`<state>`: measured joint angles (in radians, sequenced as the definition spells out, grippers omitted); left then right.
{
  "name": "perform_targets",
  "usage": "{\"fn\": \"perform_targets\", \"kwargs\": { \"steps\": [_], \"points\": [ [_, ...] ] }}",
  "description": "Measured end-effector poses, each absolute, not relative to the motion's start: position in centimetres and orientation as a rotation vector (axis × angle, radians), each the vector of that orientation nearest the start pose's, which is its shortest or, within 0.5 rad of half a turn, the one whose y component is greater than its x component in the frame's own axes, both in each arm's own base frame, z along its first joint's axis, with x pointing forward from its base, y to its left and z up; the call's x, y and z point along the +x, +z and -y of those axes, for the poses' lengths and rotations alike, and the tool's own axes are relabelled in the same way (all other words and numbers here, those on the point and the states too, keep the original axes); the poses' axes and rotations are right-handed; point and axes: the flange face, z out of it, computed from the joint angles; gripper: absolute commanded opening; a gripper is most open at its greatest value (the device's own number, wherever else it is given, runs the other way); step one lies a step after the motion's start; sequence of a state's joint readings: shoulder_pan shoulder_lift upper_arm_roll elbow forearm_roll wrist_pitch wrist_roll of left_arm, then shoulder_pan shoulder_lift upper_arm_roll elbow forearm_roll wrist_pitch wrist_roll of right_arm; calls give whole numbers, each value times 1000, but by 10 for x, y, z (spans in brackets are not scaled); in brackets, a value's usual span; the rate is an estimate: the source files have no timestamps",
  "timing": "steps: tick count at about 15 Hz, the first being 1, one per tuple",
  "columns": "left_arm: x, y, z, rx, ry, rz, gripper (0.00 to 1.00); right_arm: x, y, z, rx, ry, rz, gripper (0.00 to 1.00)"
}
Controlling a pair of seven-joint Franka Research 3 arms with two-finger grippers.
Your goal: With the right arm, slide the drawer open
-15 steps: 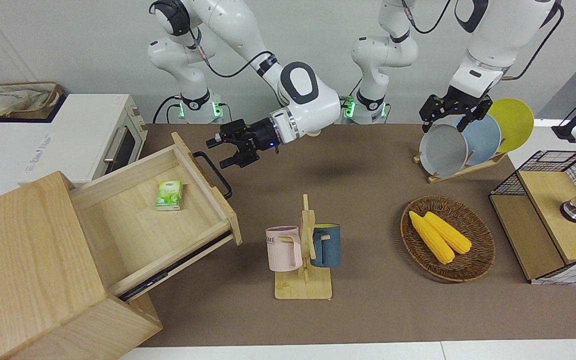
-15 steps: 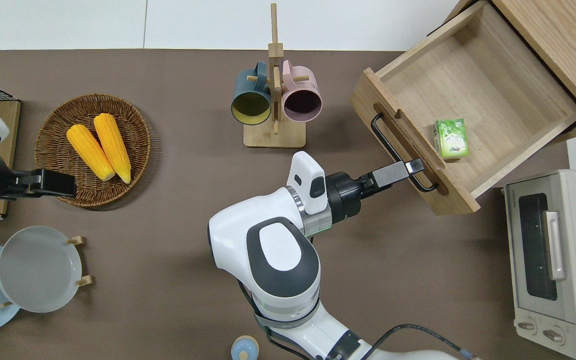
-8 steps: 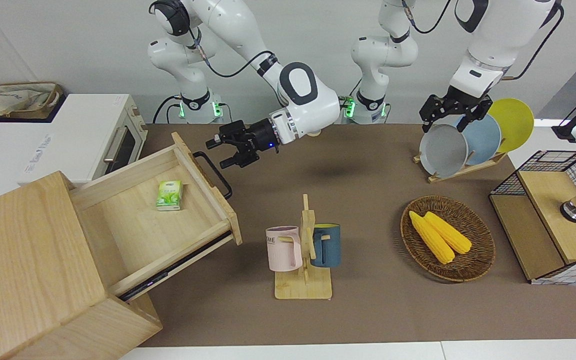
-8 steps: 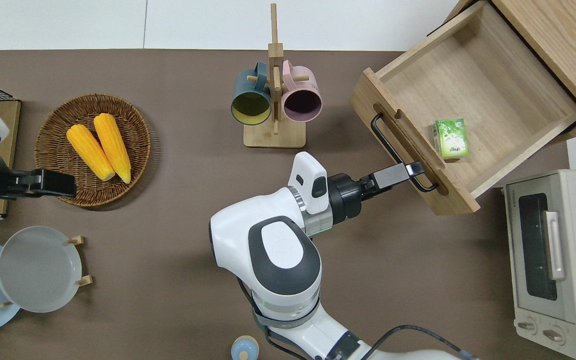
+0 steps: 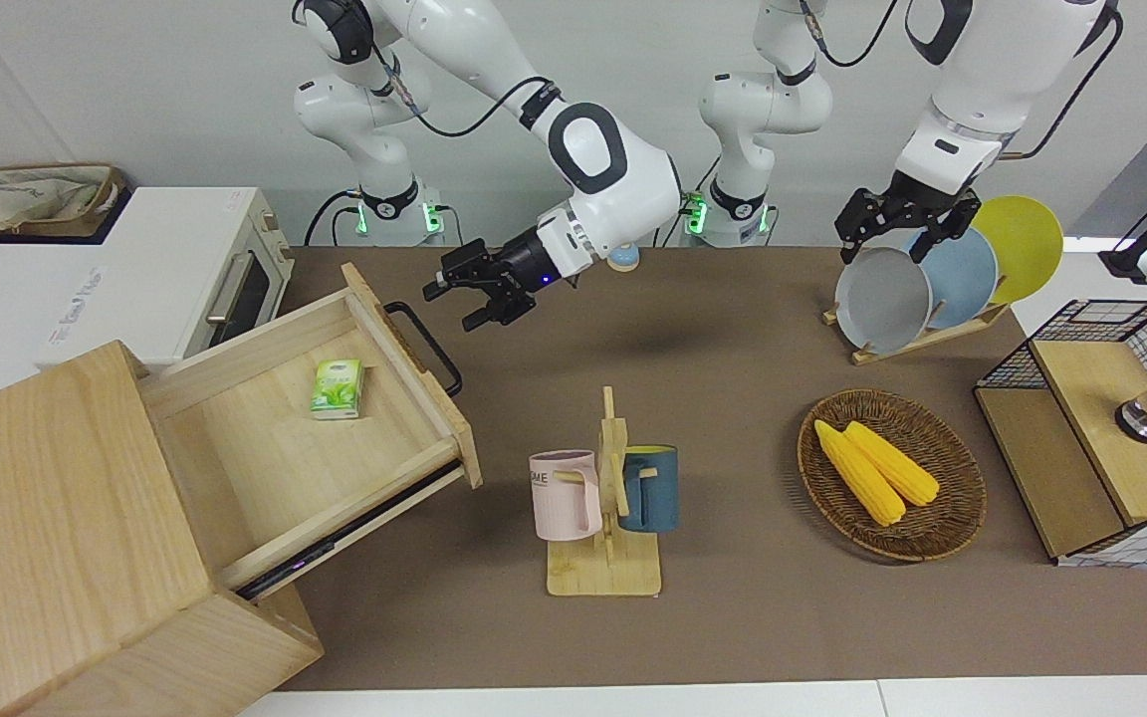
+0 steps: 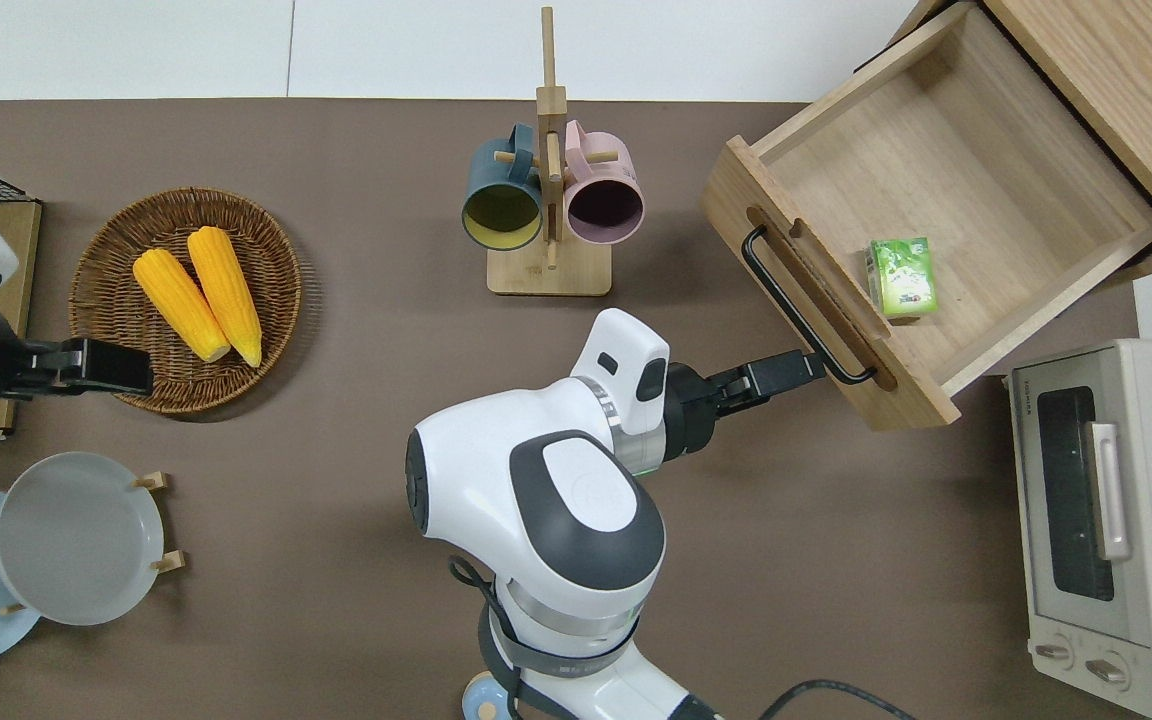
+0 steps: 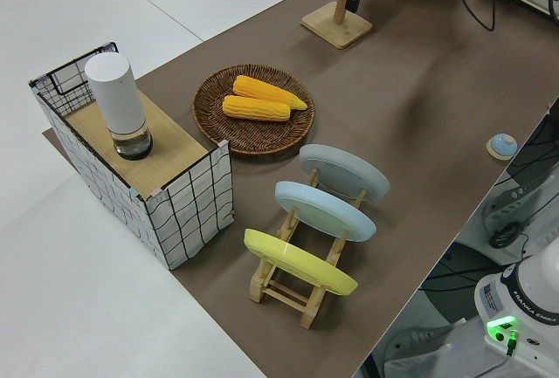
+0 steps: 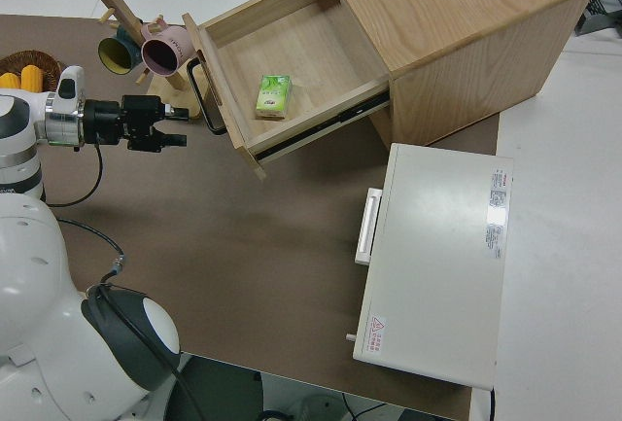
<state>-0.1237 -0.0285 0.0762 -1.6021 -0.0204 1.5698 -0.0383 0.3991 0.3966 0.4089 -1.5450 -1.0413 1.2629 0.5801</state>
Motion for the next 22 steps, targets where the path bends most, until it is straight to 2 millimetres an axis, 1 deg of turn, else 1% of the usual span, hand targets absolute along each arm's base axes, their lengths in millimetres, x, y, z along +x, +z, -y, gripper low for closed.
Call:
{"fn": "perform_targets", "kwargs": {
  "steps": [2, 4, 6, 10, 12, 14, 15, 17, 18, 20, 22],
  "points": [
    [545, 625, 27, -3164, 8, -15, 998, 524, 473, -327, 2175, 118, -235, 992],
    [545, 625, 27, -3164, 8, -15, 995, 527, 504, -310, 2299, 97, -173, 992],
    [545, 625, 27, -3164, 8, -15, 998, 529, 530, -293, 2401, 83, -138, 992],
    [545, 625, 27, -3164, 8, -15, 998, 522, 580, -261, 2604, 66, -86, 992],
    [545, 625, 27, -3164, 8, -15, 995, 516, 609, -232, 2723, 20, -77, 992],
    [545, 625, 27, -3164, 8, -15, 998, 512, 639, -190, 2842, -11, -69, 992],
    [545, 625, 27, -3164, 8, -15, 998, 509, 654, -165, 2889, -12, -47, 992],
    [545, 625, 27, -3164, 8, -15, 998, 500, 667, -140, 2966, -23, 8, 992],
    [545, 625, 27, -3164, 8, -15, 998, 498, 670, -130, 2985, -24, 25, 992],
    [545, 625, 27, -3164, 8, -15, 995, 496, 671, -112, 3025, -43, 40, 992],
    [545, 625, 27, -3164, 8, -15, 995, 499, 667, -97, 3053, -47, 46, 992]
  ]
}}
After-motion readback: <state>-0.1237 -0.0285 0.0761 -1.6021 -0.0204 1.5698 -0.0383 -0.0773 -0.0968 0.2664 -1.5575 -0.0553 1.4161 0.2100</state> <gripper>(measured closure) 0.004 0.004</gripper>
